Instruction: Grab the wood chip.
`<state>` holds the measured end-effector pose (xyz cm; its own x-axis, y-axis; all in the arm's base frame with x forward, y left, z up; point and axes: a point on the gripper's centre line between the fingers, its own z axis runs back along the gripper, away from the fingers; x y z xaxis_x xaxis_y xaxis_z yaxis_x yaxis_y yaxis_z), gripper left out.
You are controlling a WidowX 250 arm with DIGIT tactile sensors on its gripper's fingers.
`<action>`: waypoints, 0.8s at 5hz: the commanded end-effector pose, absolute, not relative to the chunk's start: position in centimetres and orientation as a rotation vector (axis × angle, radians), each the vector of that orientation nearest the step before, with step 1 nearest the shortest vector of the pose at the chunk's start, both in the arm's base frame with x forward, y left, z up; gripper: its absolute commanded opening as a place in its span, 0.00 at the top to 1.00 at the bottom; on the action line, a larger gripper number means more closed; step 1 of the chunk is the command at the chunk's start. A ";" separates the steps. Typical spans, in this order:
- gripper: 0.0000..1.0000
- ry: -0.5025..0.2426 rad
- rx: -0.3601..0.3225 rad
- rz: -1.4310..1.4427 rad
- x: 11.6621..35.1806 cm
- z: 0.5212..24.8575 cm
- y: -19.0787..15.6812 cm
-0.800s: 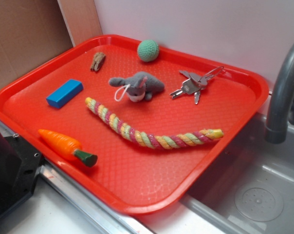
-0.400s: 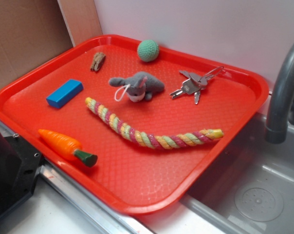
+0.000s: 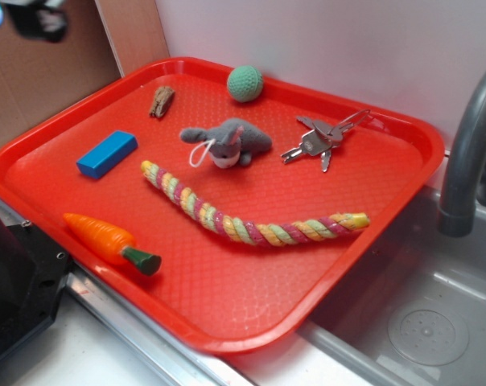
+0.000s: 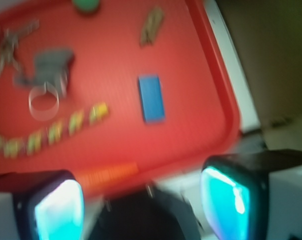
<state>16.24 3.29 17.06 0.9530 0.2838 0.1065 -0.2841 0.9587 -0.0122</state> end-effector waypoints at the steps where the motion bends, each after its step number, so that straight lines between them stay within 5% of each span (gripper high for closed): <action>1: 0.00 -0.188 0.011 0.347 19.8 15.3 5.6; 2: 0.00 -0.188 0.011 0.347 19.8 15.3 5.6; 3: 0.00 -0.145 0.037 0.500 20.1 10.3 7.6; 4: 0.00 -0.198 0.033 0.586 22.8 5.9 9.7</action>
